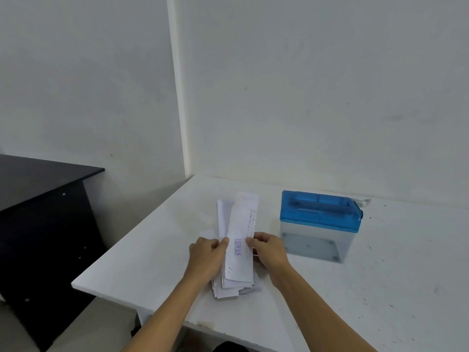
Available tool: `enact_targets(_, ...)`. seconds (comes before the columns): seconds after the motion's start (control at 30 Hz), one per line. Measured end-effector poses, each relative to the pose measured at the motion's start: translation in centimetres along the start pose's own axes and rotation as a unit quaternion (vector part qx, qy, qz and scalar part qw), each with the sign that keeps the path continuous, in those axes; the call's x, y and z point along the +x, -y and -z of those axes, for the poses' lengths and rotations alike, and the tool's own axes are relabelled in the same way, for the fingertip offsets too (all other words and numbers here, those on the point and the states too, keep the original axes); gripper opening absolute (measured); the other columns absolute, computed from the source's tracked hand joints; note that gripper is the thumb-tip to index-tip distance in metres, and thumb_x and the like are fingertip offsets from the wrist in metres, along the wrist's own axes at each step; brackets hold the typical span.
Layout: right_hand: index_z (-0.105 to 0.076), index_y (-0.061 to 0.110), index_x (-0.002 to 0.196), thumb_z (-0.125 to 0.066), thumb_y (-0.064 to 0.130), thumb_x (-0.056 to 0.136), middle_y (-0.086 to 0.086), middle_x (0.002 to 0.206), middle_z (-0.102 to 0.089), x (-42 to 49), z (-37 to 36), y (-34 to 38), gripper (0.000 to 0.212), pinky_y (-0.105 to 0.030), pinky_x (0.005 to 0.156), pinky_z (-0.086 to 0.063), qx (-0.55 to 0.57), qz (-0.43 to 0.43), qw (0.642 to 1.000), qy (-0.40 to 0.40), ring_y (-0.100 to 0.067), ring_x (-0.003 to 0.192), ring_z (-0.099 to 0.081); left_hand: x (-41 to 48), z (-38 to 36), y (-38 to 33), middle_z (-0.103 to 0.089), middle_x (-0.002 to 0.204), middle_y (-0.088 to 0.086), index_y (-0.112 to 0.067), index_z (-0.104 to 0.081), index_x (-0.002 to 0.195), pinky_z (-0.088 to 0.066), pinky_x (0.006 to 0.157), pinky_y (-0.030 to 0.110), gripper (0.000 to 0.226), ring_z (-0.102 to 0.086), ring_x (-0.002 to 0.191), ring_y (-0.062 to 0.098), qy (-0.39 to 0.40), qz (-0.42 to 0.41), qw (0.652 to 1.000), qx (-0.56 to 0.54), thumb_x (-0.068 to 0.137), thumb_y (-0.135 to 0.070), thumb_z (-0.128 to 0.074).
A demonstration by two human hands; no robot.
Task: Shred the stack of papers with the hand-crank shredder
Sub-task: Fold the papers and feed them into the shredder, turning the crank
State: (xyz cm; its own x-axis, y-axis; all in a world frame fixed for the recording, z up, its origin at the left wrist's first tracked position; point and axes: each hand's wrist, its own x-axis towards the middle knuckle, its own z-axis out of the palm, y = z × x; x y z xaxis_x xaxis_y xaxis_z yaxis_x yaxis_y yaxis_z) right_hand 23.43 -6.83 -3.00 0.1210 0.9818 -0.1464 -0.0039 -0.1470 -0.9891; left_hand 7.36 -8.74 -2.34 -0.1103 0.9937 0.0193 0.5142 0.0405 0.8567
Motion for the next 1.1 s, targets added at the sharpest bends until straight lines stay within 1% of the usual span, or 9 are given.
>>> enact_targets(0.1, -0.067, 0.019, 0.099, -0.065, 0.017, 0.096, 0.003, 0.098, -0.073, 0.4, -0.4, 0.2, 0.004, -0.022, 0.064, -0.059, 0.009, 0.011, 1.000, -0.006, -0.016, 0.083, -0.072, 0.1, 0.2, -1.3, -0.073, 0.090, -0.008, -0.021, -0.074, 0.088, -0.054, 0.075, 0.028, 0.020, -0.069, 0.085, 0.013, 0.026, 0.011, 0.996, -0.080, 0.099, -0.032, -0.061)
enact_targets(0.23, -0.068, 0.012, 0.107, -0.070, 0.021, 0.093, -0.004, 0.105, -0.074, 0.7, -0.6, 0.9, 0.017, -0.042, 0.085, -0.061, 0.040, 0.003, 0.999, -0.005, -0.024, 0.090, -0.074, 0.5, 0.5, -1.5, -0.076, 0.079, -0.014, -0.028, -0.077, 0.082, -0.056, 0.075, 0.024, 0.009, -0.073, 0.084, 0.013, 0.002, 0.040, 0.987, -0.156, 0.087, -0.036, -0.077)
enact_targets(0.4, -0.068, 0.011, 0.108, -0.073, 0.021, 0.090, -0.005, 0.106, -0.073, 0.8, -0.5, 1.0, 0.021, -0.044, 0.086, -0.060, 0.065, -0.027, 0.997, -0.005, -0.026, 0.092, -0.073, 0.4, 0.3, -1.7, -0.078, 0.078, -0.004, -0.017, -0.079, 0.079, -0.061, 0.084, 0.042, 0.027, -0.074, 0.079, 0.023, -0.017, 0.059, 0.986, -0.155, 0.074, -0.043, -0.087)
enact_targets(0.5, -0.070, 0.013, 0.103, -0.075, 0.020, 0.089, -0.004, 0.109, -0.073, 0.8, -0.4, 0.8, 0.016, -0.042, 0.087, -0.060, 0.057, -0.034, 0.998, -0.016, -0.024, 0.094, -0.072, 0.6, 0.1, -1.1, -0.072, 0.077, 0.005, 0.001, -0.075, 0.084, -0.051, 0.068, 0.037, 0.056, -0.066, 0.071, 0.026, -0.045, 0.086, 0.981, -0.165, 0.079, -0.055, -0.079)
enact_targets(0.57, -0.070, 0.012, 0.099, -0.074, 0.016, 0.089, -0.005, 0.108, -0.074, 0.7, -0.2, 0.8, 0.011, -0.039, 0.087, -0.060, 0.069, -0.039, 0.997, -0.020, -0.023, 0.094, -0.072, 0.8, 0.1, -0.6, -0.065, 0.079, 0.011, -0.006, -0.071, 0.083, -0.045, 0.066, 0.033, 0.057, -0.059, 0.070, 0.023, -0.044, 0.093, 0.981, -0.168, 0.083, -0.063, -0.068)
enact_targets(0.73, -0.066, 0.004, 0.113, -0.068, 0.011, 0.094, -0.012, 0.109, -0.074, -0.3, 0.1, 1.2, 0.020, -0.045, 0.087, -0.060, 0.189, -0.093, 0.977, 0.015, -0.030, 0.095, -0.072, 1.0, 0.5, 0.5, -0.039, 0.060, 0.004, -0.012, -0.041, 0.063, -0.027, 0.056, 0.028, 0.049, -0.038, 0.057, 0.017, -0.064, 0.078, 0.994, -0.044, 0.098, -0.040, -0.060)
enact_targets(0.83, -0.065, 0.000, 0.117, -0.064, 0.009, 0.095, -0.015, 0.105, -0.075, -0.8, 0.4, 1.7, 0.024, -0.038, 0.073, -0.059, 0.265, -0.110, 0.956, 0.061, -0.028, 0.088, -0.071, 1.2, 1.2, 1.3, -0.030, 0.050, -0.002, -0.016, -0.029, 0.054, -0.022, 0.052, 0.026, 0.056, -0.032, 0.048, 0.015, -0.060, 0.076, 0.995, 0.040, 0.096, -0.033, -0.062)
enact_targets(0.9, -0.062, -0.001, 0.123, -0.061, 0.010, 0.097, -0.016, 0.105, -0.073, -1.1, 0.6, 2.2, 0.028, -0.032, 0.064, -0.057, 0.297, -0.098, 0.945, 0.101, -0.024, 0.082, -0.071, 1.5, 1.6, 1.9, -0.031, 0.048, -0.003, -0.017, -0.028, 0.052, -0.024, 0.054, 0.025, 0.057, -0.034, 0.045, 0.015, -0.046, 0.084, 0.992, 0.082, 0.094, -0.031, -0.064)
enact_targets(1.1, -0.061, 0.002, 0.117, -0.057, 0.007, 0.098, -0.015, 0.099, -0.073, -1.6, 0.3, 2.4, 0.021, -0.027, 0.056, -0.055, 0.355, -0.074, 0.923, 0.132, -0.019, 0.072, -0.070, 2.2, 2.0, 2.0, -0.039, 0.053, 0.000, -0.014, -0.035, 0.053, -0.029, 0.051, 0.023, 0.053, -0.041, 0.048, 0.016, -0.037, 0.102, 0.985, 0.133, 0.095, -0.029, -0.063)
